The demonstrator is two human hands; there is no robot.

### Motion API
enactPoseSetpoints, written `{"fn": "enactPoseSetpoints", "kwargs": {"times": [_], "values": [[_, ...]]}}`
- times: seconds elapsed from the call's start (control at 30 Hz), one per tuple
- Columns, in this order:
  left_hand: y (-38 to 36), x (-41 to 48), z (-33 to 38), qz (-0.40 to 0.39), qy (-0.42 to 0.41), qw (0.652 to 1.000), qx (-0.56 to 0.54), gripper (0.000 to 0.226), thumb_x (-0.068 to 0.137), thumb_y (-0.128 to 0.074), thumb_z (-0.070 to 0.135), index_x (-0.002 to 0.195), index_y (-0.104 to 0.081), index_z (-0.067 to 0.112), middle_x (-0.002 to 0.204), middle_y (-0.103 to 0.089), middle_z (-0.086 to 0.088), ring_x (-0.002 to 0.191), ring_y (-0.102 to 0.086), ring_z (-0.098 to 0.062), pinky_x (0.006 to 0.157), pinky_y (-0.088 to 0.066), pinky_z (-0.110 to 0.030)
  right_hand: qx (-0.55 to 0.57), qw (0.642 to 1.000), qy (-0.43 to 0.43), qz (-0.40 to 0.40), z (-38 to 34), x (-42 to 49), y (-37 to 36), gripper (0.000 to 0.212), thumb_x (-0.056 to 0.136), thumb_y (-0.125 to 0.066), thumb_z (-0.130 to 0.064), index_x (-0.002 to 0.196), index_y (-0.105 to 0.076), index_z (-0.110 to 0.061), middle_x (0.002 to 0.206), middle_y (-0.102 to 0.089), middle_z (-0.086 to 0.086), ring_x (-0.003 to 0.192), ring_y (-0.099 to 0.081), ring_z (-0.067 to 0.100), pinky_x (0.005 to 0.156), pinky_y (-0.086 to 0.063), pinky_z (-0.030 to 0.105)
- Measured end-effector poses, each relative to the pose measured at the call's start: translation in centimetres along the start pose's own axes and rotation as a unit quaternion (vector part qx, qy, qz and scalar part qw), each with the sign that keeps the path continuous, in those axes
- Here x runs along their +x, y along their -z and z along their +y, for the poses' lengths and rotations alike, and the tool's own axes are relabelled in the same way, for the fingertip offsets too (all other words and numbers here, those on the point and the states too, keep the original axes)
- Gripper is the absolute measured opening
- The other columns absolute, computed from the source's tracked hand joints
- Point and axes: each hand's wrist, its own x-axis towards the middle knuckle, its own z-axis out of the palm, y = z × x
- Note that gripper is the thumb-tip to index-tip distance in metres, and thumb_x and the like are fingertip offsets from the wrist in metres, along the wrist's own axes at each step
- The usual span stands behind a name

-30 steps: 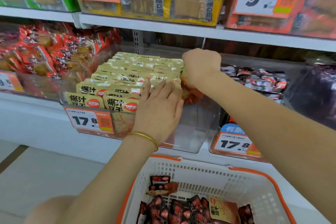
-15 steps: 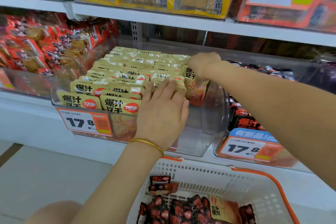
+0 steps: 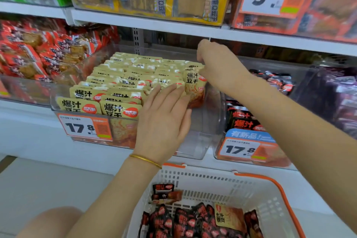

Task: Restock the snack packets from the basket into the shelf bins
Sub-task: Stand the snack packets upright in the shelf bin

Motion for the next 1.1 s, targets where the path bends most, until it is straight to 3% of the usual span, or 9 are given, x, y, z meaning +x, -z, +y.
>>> {"fn": "enactPoseSetpoints", "kwargs": {"times": [0.1,0.2,0.37,0.47,0.57,0.67,0.83,0.97,1.1], "values": [[0.6,-1.8,1.7,0.025,-0.065,0.997,-0.020,0.030,0.089,-0.049,0.014,0.110,-0.067,0.004,0.122,-0.062,-0.012,0.112,-0.056,-0.034,0.101,-0.040,-0.047,0.129,0.990,0.004,0.054,-0.1,-8.0,2.2,0.021,0.080,-0.060,0.002,0.091,-0.048,-0.012,0.087,-0.058,0.004,0.080,-0.055,0.022,0.074,-0.044,0.036],[0.7,-4.3,3.6,0.013,-0.111,0.993,-0.047,0.030,0.087,-0.049,0.012,0.110,-0.068,0.007,0.123,-0.062,-0.010,0.109,-0.057,-0.034,0.093,-0.043,-0.045,0.240,0.970,-0.033,0.028,0.3,-15.5,2.4,0.024,0.078,-0.067,0.000,0.083,-0.051,-0.017,0.076,-0.058,-0.006,0.071,-0.055,0.011,0.063,-0.043,0.017],[-1.6,-8.0,6.8,-0.116,-0.186,0.973,-0.071,0.031,0.082,-0.049,0.014,0.106,-0.067,0.010,0.118,-0.064,-0.007,0.107,-0.050,-0.028,0.086,-0.037,-0.040,0.236,0.956,-0.082,-0.155,4.8,-22.9,-5.0,0.020,0.083,-0.065,-0.006,0.084,-0.055,-0.022,0.073,-0.055,-0.012,0.066,-0.052,0.004,0.062,-0.038,0.012],[-3.7,-9.2,7.5,-0.201,-0.204,0.955,-0.071,0.033,0.081,-0.046,0.018,0.105,-0.066,0.009,0.116,-0.065,-0.008,0.107,-0.047,-0.027,0.085,-0.037,-0.039,0.147,0.943,-0.135,-0.267,8.9,-25.3,-12.1,0.008,0.089,-0.058,-0.012,0.096,-0.062,-0.016,0.089,-0.059,-0.006,0.083,-0.053,0.008,0.064,-0.035,0.006],[-5.2,-9.9,7.8,-0.258,-0.206,0.942,-0.057,0.037,0.081,-0.042,0.021,0.105,-0.067,0.008,0.116,-0.064,-0.009,0.109,-0.044,-0.026,0.086,-0.035,-0.038,0.093,0.909,-0.186,-0.360,12.2,-27.5,-19.0,0.016,0.090,-0.052,-0.013,0.103,-0.062,-0.018,0.109,-0.063,0.003,0.098,-0.058,0.022,0.083,-0.045,0.025],[-6.8,-10.3,8.0,-0.307,-0.187,0.931,-0.059,0.037,0.080,-0.040,0.022,0.103,-0.066,0.009,0.118,-0.063,-0.009,0.110,-0.045,-0.027,0.086,-0.038,-0.040,0.082,0.886,-0.135,-0.435,12.6,-29.5,-23.9,0.029,0.094,-0.046,-0.010,0.120,-0.059,-0.011,0.123,-0.057,0.014,0.113,-0.054,0.033,0.088,-0.046,0.040],[-8.7,-11.5,7.4,-0.360,-0.144,0.920,-0.063,0.037,0.079,-0.036,0.023,0.090,-0.070,0.011,0.116,-0.064,-0.009,0.110,-0.053,-0.030,0.084,-0.053,-0.044,-0.056,0.851,-0.016,-0.522,12.0,-32.7,-30.6,0.048,0.094,-0.048,-0.004,0.140,-0.045,-0.018,0.158,-0.005,0.013,0.139,-0.022,0.038,0.095,-0.043,0.043],[-9.7,-11.6,6.7,-0.385,-0.126,0.911,-0.077,0.037,0.078,-0.036,0.024,0.090,-0.069,0.011,0.116,-0.063,-0.010,0.112,-0.045,-0.029,0.082,-0.054,-0.047,-0.094,0.818,-0.003,-0.567,13.2,-34.0,-32.9,0.055,0.098,-0.042,-0.010,0.149,-0.026,-0.026,0.158,0.009,0.011,0.143,-0.005,0.041,0.100,-0.038,0.047],[-10.7,-12.0,6.4,-0.405,-0.109,0.904,-0.077,0.037,0.078,-0.037,0.026,0.092,-0.068,0.012,0.119,-0.060,-0.010,0.114,-0.040,-0.028,0.081,-0.054,-0.049,-0.148,0.809,0.005,-0.569,13.2,-34.3,-33.6,0.061,0.096,-0.045,-0.009,0.150,-0.022,-0.027,0.158,0.014,0.009,0.143,-0.004,0.042,0.098,-0.040,0.048]]}}
